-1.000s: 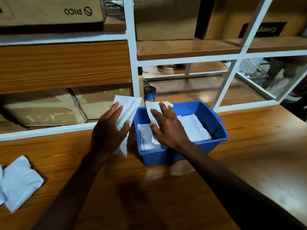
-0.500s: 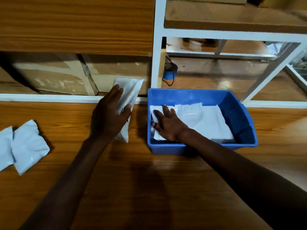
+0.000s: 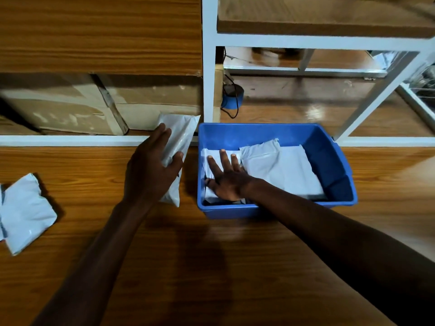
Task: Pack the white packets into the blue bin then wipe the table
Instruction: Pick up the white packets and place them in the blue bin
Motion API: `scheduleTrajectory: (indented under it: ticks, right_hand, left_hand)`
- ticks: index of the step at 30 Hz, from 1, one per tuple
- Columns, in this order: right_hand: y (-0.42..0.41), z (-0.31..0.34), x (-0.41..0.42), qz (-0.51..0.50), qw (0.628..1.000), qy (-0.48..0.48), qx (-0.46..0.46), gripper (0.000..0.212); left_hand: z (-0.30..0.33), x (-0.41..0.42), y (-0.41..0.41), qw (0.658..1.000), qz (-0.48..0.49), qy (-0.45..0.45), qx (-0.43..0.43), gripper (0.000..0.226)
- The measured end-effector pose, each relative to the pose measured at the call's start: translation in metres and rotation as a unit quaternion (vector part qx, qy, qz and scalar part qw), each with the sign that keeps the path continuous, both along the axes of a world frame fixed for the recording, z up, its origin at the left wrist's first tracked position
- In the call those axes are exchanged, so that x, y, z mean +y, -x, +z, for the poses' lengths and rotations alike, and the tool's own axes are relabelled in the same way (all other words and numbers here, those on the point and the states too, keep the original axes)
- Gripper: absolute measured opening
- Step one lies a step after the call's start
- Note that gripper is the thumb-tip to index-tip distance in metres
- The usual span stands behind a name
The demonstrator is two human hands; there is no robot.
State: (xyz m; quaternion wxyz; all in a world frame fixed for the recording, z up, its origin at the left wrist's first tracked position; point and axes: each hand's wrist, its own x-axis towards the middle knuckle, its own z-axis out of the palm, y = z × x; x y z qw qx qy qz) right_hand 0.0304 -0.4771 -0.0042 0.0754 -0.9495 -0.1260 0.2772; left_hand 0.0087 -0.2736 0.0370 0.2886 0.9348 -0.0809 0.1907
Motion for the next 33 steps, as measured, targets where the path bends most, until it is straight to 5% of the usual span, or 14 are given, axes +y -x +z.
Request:
scheduleTrajectory:
  ticks: [7,16,23,29,33]
  right_hand:
    - [0.032,0.040,-0.036,-0.036,0.983,-0.098,-0.154,0.071]
    - [0.097,0.046,-0.151,-0.150,0.959,-0.006,-0.239,0.099]
    - [0.114,0.029,-0.196,-0.228,0.938,-0.020,-0.262,0.113]
    - [0.113,0.017,-0.197,-0.255,0.916,-0.091,-0.297,0.094]
    - [0.111,0.013,-0.197,-0.253,0.909,-0.097,-0.316,0.101]
  left_hand:
    - [0.021,-0.020,0.001,0.999,-0.018,-0.008,-0.043,0.058]
    - [0.042,-0.099,0.007,0.995,-0.079,-0.017,-0.062,0.054]
    - [0.018,-0.165,0.001,0.990,-0.141,0.006,-0.001,0.056]
    - [0.006,-0.226,-0.006,0.990,-0.114,-0.025,0.076,0.052]
    - [0.000,-0.267,-0.012,0.988,-0.103,-0.063,0.101,0.046]
